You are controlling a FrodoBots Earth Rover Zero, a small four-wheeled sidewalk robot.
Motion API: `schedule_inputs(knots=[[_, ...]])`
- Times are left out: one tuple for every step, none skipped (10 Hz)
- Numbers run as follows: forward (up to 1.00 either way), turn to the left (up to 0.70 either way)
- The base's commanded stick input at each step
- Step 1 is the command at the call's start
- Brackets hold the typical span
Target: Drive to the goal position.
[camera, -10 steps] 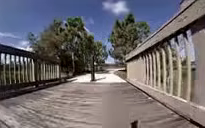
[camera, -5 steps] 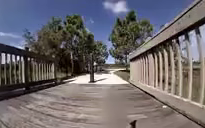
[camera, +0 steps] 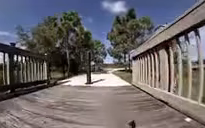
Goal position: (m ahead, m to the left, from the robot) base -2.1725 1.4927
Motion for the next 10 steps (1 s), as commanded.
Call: schedule_inputs(knots=[[0.85,0.0],[0.85,0.0],[0.85,0.0],[0.85,0.0],[0.85,0.0],[0.85,0.0],[0.85,0.0],[0.85,0.0],[0.85,0.0],[0.85,0.0]])
